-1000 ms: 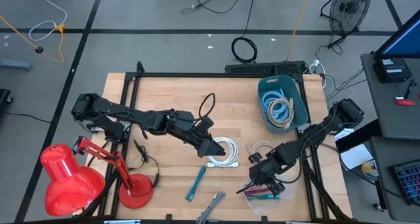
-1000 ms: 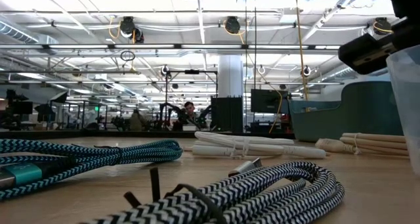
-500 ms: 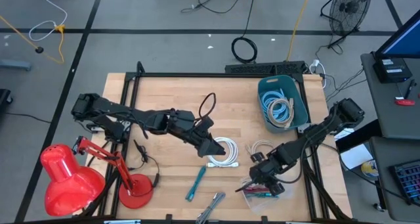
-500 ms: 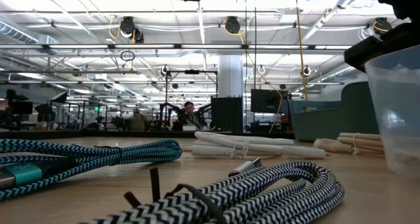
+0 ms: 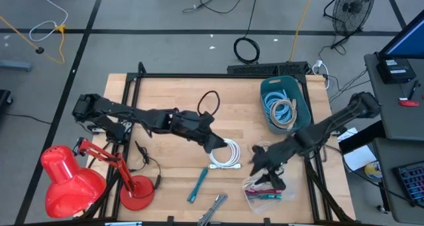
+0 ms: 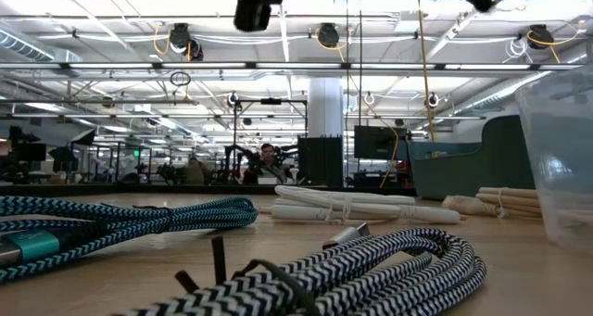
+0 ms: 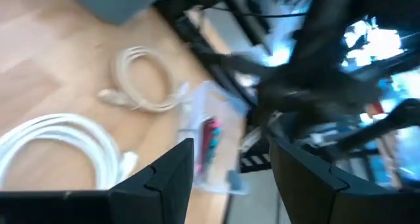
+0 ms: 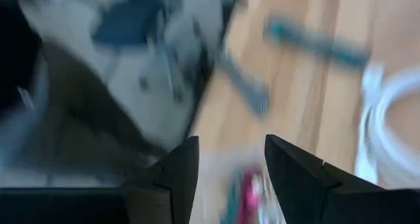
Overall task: Pick & Place USB Port
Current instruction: Put the blue charger cable into the transparent bin
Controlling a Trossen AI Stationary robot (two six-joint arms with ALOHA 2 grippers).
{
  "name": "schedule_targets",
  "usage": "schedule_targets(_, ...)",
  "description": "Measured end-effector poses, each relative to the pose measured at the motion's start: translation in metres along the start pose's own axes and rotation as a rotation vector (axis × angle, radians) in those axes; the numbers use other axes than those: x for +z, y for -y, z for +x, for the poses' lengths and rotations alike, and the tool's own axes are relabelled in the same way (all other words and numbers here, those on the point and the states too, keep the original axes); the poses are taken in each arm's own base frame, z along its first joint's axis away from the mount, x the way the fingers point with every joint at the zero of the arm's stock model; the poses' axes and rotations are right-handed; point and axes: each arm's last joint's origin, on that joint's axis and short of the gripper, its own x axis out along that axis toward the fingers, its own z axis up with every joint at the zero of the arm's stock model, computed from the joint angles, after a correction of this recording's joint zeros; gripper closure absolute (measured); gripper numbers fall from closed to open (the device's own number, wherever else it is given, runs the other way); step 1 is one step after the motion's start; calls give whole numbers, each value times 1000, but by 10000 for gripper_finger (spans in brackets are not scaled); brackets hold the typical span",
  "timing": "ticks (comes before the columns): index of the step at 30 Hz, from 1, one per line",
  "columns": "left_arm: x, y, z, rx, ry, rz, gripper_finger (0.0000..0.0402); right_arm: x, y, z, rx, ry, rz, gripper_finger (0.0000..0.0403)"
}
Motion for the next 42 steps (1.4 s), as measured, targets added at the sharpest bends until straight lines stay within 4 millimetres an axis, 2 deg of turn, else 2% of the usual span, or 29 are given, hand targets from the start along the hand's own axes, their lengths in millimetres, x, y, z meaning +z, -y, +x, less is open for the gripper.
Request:
schedule_targets(7, -11, -13, -1, 160, -86, -35, 199, 32, -14, -51, 26, 445, -17, 234)
schedule_targets(11, -33, -18, -5, 276, -224, -66, 199, 36, -18, -68, -19, 567, -13, 234)
schedule_targets(14, -53, -20, -4, 364, -304, -72, 199, 35, -19, -76, -35, 595, -10, 234)
schedule_targets(17, -75, -19, -1, 428, -361, -54, 199, 35, -20, -79, -31, 606, -11, 234)
schedule_targets(24, -130, -9, 14, 458, -448, -67, 199, 36, -16, -79, -51, 603, -4, 234)
schedule_targets(32, -184, -11, 32, 515, -502, -139, 199, 36, -11, -76, -112, 604, 10, 234)
schedule_targets(37, -197, -14, 32, 582, -476, -147, 199, 37, -9, -76, -121, 608, 16, 234)
schedule_targets(42, -199, -16, 29, 627, -438, -140, 199, 38, -7, -76, -129, 613, 21, 234)
